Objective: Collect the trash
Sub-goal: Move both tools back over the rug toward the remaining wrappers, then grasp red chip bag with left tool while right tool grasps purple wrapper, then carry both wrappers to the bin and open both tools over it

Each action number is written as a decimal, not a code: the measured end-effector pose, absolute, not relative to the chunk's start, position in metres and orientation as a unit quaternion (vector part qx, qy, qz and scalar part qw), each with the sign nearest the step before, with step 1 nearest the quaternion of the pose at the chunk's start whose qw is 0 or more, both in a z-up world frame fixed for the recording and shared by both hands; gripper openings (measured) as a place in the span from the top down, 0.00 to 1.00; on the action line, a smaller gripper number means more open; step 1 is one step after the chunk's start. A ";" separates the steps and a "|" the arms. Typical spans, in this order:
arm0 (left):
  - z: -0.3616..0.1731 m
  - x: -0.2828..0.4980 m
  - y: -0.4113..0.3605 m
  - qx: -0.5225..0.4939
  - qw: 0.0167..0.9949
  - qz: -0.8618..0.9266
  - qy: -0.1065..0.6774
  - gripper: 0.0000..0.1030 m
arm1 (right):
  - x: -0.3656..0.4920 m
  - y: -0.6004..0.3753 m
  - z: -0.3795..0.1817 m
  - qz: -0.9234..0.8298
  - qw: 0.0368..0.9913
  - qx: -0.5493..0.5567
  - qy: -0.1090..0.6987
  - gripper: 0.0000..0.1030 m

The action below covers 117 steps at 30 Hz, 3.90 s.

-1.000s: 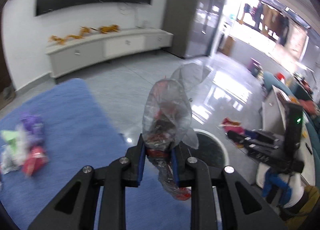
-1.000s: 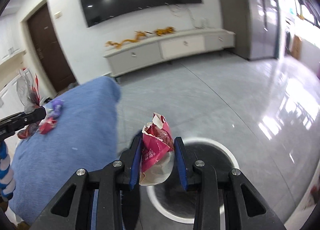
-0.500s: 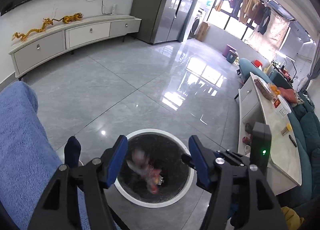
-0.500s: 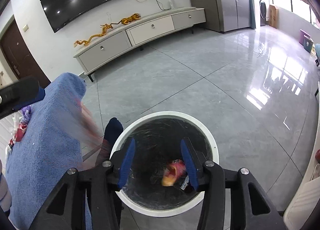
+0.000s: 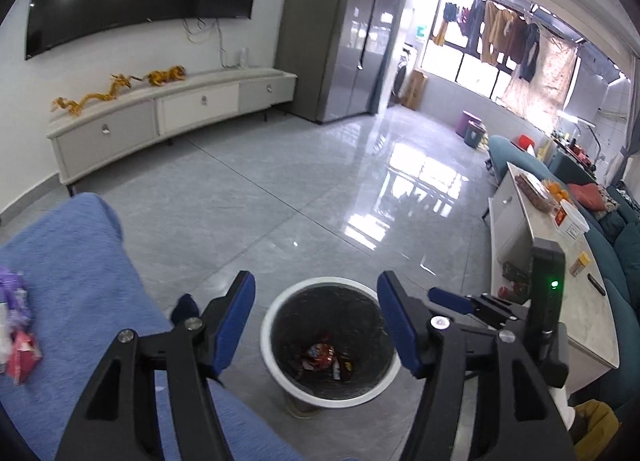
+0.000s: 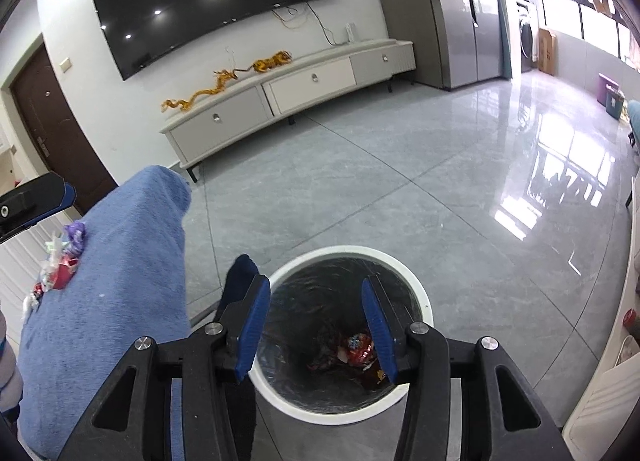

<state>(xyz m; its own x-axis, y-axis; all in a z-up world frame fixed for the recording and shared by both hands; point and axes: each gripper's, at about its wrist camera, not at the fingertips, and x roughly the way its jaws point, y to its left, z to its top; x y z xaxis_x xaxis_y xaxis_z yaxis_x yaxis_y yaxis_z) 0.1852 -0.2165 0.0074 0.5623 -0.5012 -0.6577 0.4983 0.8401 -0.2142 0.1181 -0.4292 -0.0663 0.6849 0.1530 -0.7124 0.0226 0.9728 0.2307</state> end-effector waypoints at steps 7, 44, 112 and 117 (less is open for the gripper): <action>0.039 0.166 -0.145 -0.015 0.909 -0.244 0.339 0.40 | 0.108 -0.388 -0.017 0.068 0.927 0.086 0.359 0.56; -0.091 0.175 0.264 -0.151 0.900 0.096 0.397 0.41 | 0.279 -0.077 -0.035 0.289 0.865 0.010 0.411 0.56; 0.005 0.179 0.001 -0.050 0.921 -0.143 0.359 0.84 | 0.171 -0.346 -0.026 0.143 0.907 0.111 0.381 0.67; -0.004 0.203 -0.103 -0.029 0.897 -0.221 0.382 0.83 | 0.157 -0.394 -0.056 0.096 0.899 0.133 0.406 0.67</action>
